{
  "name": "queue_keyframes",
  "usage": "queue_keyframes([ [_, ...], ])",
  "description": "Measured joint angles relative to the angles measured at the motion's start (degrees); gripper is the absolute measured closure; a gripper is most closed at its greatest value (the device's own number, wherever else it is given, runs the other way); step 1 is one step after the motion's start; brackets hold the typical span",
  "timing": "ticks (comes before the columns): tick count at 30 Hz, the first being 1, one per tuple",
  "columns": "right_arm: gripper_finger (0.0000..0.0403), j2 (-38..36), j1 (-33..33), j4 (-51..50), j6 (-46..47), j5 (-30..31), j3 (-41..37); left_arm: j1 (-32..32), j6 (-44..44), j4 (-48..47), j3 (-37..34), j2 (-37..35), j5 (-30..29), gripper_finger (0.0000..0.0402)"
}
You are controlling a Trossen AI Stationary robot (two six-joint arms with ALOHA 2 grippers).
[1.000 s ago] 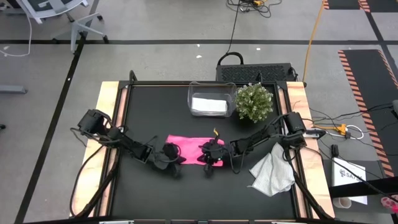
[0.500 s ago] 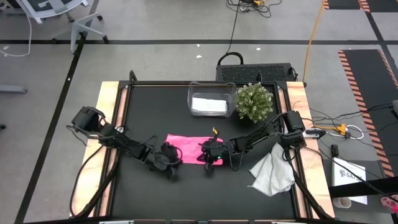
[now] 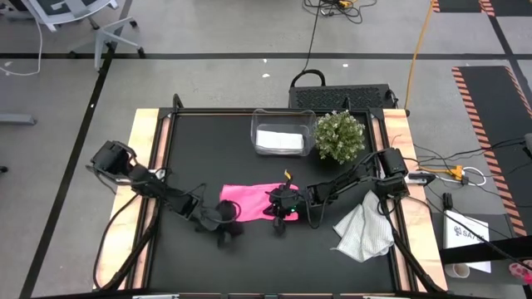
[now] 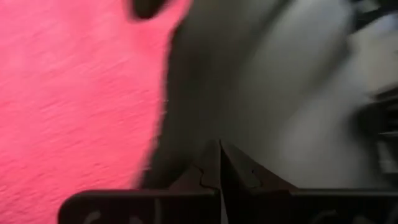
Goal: Fold microfiber towels
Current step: Fold the pink towel
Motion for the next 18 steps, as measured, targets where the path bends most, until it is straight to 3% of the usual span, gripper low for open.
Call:
queue_keyframes([
  [4, 0.0403, -1.40, -0.07, -1.65, -1.51, 0.41, -0.03, -1.89, 2.45, 0.05, 1.80, -2.83, 0.91, 0.0401],
  [8, 0.0403, -2.49, -0.13, -3.23, -2.52, 0.75, -0.08, -2.21, 7.67, -3.57, 3.03, -4.90, -9.05, 0.0401],
  [11, 0.0403, -2.75, -0.13, -3.64, -2.30, 0.75, -0.07, -1.28, 5.16, -11.16, 2.82, -3.80, -13.08, 0.0401],
  [18, 0.0403, -3.65, -0.13, -4.93, -2.30, 0.69, -0.07, -0.88, -0.15, -21.51, 3.04, -0.74, -13.50, 0.0401],
])
